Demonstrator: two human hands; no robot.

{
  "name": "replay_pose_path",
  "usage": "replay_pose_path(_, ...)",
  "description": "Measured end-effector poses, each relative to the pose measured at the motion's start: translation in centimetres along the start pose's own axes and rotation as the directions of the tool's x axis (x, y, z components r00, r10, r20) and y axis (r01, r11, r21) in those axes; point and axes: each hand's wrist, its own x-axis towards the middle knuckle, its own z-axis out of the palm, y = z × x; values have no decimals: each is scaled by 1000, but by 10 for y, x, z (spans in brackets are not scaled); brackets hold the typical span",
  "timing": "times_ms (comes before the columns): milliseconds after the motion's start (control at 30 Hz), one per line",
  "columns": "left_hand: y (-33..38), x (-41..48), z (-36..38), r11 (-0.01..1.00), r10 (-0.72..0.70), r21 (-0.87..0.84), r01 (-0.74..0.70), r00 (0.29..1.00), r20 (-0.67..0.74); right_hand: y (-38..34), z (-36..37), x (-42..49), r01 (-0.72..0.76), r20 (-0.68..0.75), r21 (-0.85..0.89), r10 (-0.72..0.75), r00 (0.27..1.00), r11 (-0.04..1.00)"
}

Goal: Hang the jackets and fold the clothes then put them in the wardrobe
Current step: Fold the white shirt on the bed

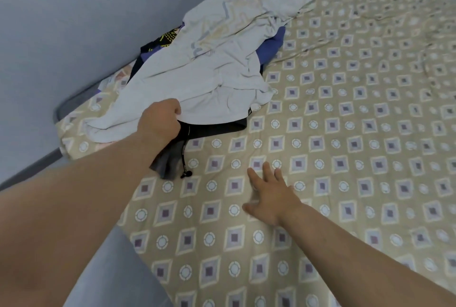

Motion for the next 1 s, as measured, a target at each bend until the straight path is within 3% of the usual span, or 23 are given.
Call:
replay_pose_path(67,7,-4,-2,997,-29,-65,32,998,57,3,1,1,11,-11,21,-11,1000,1000)
replay_pose_path(200,28,-35,4,962,48,-274,-4,987,154,10,-3,-5,46,-81,144,-35,996,988)
replay_pose_path(300,55,-66,5,899,17,-435,54,987,158,21,-7,-17,45,-54,457,-23,998,888)
replay_pose_path(367,77,-86,6,839,4,-534,99,982,189,25,-9,-28,-12,0,711,18,1000,703)
replay_pose_path(433,101,-108,12,819,30,-561,124,966,257,28,-11,-41,-80,51,899,79,996,431)
replay_pose_path(533,138,-153,25,832,105,-540,127,920,378,34,-16,-56,-110,108,994,122,987,14)
replay_pose_path(633,170,-205,39,853,208,-512,101,834,511,46,-24,-71,-64,88,986,154,984,-153)
replay_pose_path(733,188,-251,46,885,295,-464,46,716,633,60,-32,-83,-24,58,989,236,970,-143)
replay_pose_path(833,200,-297,55,891,358,-444,95,457,814,79,-26,-96,-69,67,998,349,935,-6)
replay_pose_path(900,209,-326,60,938,325,-347,17,311,893,98,-12,-112,-114,76,991,387,919,76)
replay_pose_path(933,210,-335,65,950,305,-309,-35,295,906,110,-3,-121,-128,83,988,399,913,90)
replay_pose_path(1000,209,-336,77,947,305,-321,2,304,902,136,15,-140,-150,104,986,426,899,75)
